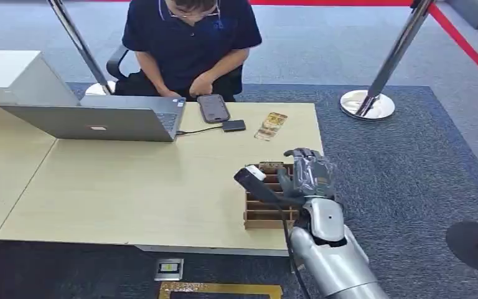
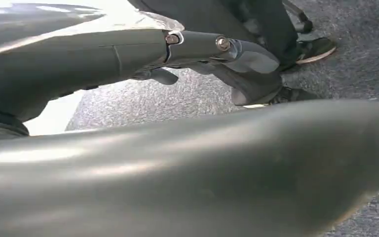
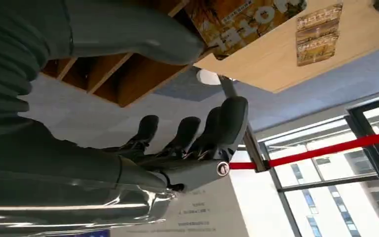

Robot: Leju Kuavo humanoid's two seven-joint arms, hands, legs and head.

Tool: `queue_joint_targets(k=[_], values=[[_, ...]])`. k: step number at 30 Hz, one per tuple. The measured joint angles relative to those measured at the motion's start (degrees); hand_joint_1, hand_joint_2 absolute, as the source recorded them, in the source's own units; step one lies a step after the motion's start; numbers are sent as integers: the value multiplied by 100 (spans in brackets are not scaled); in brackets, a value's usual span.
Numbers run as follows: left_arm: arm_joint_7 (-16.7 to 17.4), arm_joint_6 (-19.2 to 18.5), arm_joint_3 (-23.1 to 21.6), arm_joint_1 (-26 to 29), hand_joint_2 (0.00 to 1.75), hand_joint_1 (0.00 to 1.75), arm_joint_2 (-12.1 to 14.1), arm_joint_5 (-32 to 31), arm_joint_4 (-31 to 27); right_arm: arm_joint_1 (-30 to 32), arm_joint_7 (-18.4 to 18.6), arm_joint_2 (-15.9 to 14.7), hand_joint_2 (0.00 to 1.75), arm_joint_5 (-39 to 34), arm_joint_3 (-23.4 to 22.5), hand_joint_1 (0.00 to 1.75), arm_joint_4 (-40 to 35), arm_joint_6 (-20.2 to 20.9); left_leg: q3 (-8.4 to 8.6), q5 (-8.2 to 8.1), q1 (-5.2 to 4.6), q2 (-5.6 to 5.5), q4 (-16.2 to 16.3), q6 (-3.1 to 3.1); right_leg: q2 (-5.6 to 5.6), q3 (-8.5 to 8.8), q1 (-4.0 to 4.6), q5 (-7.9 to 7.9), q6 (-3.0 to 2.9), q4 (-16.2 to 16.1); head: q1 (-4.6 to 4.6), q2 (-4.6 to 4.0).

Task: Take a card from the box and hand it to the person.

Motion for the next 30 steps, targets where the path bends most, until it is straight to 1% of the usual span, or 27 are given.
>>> queue_joint_targets(k=[21, 24, 25, 28, 30], values=[[0, -11, -20, -3, 0, 0, 4, -72, 4, -112, 50, 116, 175, 197, -11, 75, 319, 131, 0, 0, 0, 0, 0, 0, 0, 0, 0, 0, 0, 0, 0, 0], [-2, -9, -26, -4, 0, 0, 4, -81, 4, -227, 46, 124, 175, 210, -11, 70, 437, 133, 1, 0, 0, 0, 0, 0, 0, 0, 0, 0, 0, 0, 0, 0], [-2, -9, -26, -5, 0, 0, 4, -81, 4, -281, 37, 127, 175, 208, -13, 72, 496, 118, 1, 0, 0, 0, 0, 0, 0, 0, 0, 0, 0, 0, 0, 0], [-2, 2, -28, -5, 0, 0, 4, -70, 4, -389, 20, 144, 175, 208, -13, 65, 658, 74, 1, 0, 0, 0, 0, 0, 0, 1, 0, 0, 0, 1, 0, 0], [-2, 4, -28, -7, 0, 0, 4, -61, 7, -460, 20, 171, 175, 210, -15, 63, 770, 59, 1, 0, 0, 0, 0, 0, 0, 0, 0, 1, 0, 1, 0, 0]])
